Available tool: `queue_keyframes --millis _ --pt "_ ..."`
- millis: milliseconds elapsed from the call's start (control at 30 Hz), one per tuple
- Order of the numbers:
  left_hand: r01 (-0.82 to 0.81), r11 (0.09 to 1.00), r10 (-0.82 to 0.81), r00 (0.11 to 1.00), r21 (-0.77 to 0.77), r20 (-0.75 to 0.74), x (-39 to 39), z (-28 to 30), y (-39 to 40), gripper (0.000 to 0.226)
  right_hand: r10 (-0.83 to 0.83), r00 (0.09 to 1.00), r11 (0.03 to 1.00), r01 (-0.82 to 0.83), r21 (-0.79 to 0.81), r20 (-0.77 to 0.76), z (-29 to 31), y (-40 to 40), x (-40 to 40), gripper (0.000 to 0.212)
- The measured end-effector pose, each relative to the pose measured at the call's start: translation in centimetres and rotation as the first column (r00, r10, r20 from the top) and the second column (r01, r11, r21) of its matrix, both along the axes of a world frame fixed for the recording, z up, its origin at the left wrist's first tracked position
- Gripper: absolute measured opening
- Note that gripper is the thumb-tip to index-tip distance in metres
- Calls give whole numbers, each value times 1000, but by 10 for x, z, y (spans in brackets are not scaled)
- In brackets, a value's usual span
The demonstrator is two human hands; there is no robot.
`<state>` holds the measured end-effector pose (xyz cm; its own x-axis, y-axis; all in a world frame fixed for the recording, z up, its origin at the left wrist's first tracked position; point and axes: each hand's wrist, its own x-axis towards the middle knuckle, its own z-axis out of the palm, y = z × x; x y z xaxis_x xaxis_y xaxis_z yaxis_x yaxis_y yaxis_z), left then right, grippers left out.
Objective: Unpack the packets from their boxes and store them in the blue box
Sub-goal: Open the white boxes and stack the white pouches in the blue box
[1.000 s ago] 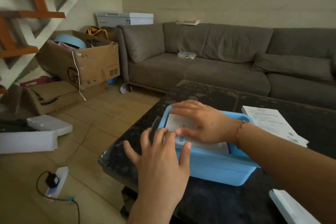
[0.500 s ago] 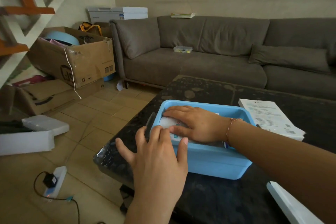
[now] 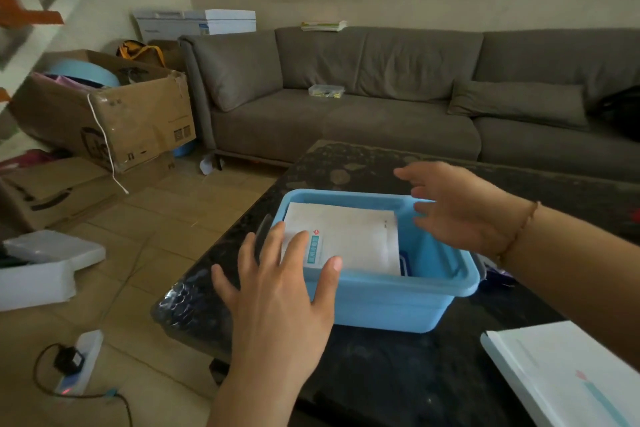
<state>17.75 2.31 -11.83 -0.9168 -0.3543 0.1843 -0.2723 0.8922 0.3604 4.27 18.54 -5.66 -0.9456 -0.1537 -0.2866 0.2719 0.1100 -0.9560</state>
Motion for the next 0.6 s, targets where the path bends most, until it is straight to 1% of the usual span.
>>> queue_keyframes --millis 67,167,233,300,367,500,533,600 --pt "8 1000 -8 1000 14 12 -3 -1 1 83 5 999 1000 -5 14 43 2 3 5 53" --pt "7 1000 -8 1000 26 21 -7 -1 2 83 76 969 995 -90 50 237 -1 0 13 63" --pt "0 1000 -1 999 24 41 -8 -1 3 83 58 946 992 -91 88 320 -7 -4 8 66" --pt "-7 1000 6 999 14 49 -8 -1 5 84 23 929 992 -68 110 369 -13 -8 3 69" --pt "-12 1000 12 999 12 47 -9 -1 6 84 20 918 993 -66 103 396 -19 -13 1 62" --pt "7 1000 -7 1000 19 5 -10 -4 4 89 36 909 994 -74 77 416 -17 -20 6 23" --pt "19 999 -18 1000 31 -17 -11 -4 3 90 47 910 994 -82 68 413 -16 -22 7 19" --pt "21 997 -18 999 70 -48 -11 -6 3 90 62 911 993 -97 65 408 -15 -27 7 17"
